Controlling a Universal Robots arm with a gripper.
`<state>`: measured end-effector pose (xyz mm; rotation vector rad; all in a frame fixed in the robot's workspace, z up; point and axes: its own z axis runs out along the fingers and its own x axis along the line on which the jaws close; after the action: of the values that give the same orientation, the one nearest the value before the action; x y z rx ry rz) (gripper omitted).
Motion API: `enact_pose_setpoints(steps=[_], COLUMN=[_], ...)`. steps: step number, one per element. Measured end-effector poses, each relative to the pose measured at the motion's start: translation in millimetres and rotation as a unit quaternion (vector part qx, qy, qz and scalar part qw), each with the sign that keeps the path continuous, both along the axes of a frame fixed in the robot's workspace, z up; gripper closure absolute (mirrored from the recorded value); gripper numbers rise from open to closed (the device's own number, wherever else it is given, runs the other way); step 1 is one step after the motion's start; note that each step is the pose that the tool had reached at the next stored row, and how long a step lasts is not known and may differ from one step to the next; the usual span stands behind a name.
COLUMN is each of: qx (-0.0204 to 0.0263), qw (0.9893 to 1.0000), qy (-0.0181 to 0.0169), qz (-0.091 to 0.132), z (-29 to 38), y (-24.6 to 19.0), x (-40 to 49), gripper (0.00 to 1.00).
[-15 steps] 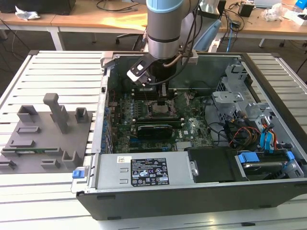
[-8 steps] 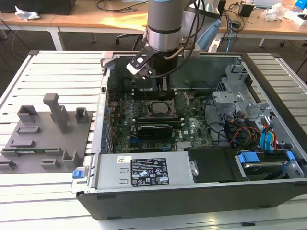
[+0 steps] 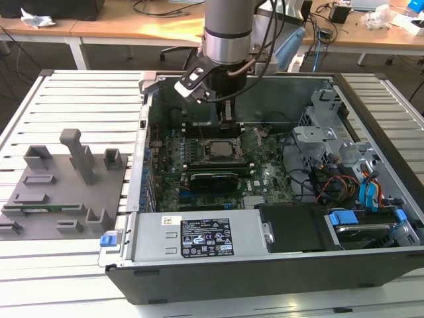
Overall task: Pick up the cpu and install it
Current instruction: 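Place the cpu into insertion slot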
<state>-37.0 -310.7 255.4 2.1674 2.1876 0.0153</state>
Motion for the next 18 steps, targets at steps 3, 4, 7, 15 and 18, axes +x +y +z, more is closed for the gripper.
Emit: enact_pose_setpoints(steps=[3, 4, 7, 15, 18], qx=[0.0000, -0.0003, -0.0001, -0.0001, -0.0001], qw=[1.0000, 1.0000, 1.0000, 1.0000, 1.0000], qy=[0.0000, 0.0002, 0.0001, 0.0001, 0.0001], qz=[0.000, 0.000, 0.000, 0.000, 0.000], z=[0.3, 1.0, 6.0, 8.3, 8.3], y=[0.0, -0.1, 0.0, -0.1, -0.1], x=[0.0, -0.1, 0.0, 3.5, 3.7], gripper=[0.89, 0.89, 0.89, 0.89, 0.89])
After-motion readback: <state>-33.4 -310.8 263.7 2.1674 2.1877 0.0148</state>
